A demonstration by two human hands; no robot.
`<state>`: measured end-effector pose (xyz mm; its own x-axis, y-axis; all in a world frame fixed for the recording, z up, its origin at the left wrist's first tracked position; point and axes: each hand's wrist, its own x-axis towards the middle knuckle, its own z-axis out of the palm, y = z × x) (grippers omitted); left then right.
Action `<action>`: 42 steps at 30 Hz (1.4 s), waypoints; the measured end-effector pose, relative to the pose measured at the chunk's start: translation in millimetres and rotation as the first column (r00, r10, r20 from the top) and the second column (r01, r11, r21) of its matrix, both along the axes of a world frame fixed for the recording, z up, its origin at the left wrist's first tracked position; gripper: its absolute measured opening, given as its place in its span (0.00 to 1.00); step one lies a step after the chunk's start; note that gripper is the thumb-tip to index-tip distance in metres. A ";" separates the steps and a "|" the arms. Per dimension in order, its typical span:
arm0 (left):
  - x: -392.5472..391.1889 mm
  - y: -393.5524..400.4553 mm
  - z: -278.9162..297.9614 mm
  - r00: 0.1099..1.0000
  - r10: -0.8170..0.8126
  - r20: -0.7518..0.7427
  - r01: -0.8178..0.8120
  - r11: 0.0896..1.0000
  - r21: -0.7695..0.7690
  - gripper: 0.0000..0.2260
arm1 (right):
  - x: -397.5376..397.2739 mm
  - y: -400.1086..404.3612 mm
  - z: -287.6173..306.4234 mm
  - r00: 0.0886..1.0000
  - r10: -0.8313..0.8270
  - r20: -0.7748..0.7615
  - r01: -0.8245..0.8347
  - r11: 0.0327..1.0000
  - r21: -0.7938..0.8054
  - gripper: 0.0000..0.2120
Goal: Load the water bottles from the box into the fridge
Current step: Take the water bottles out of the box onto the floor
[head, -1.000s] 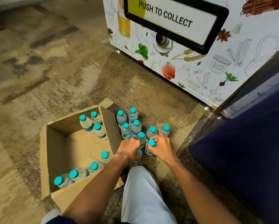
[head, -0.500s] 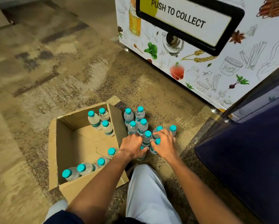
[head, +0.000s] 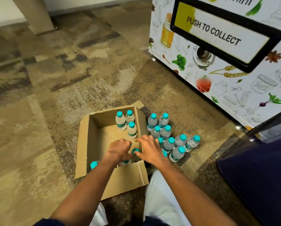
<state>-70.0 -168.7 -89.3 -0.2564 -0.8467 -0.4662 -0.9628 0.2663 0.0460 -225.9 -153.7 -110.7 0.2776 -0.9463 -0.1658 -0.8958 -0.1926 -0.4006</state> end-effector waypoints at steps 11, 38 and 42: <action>16.2 8.3 -23.7 0.995 0.076 -0.062 -0.071 0.994 0.085 0.20 | 30.4 -2.0 -8.3 0.948 0.069 -0.310 -0.057 0.997 0.049 0.16; -63.3 -91.4 135.2 0.836 -0.198 -0.512 -0.102 0.861 -0.499 0.12 | -75.7 -76.0 116.2 0.891 -0.247 0.381 0.412 0.794 -0.447 0.13; -111.9 -109.6 111.2 0.809 -0.192 -0.556 -0.093 0.892 -0.443 0.11 | -122.4 -86.1 97.2 0.872 -0.357 0.336 0.480 0.763 -0.433 0.13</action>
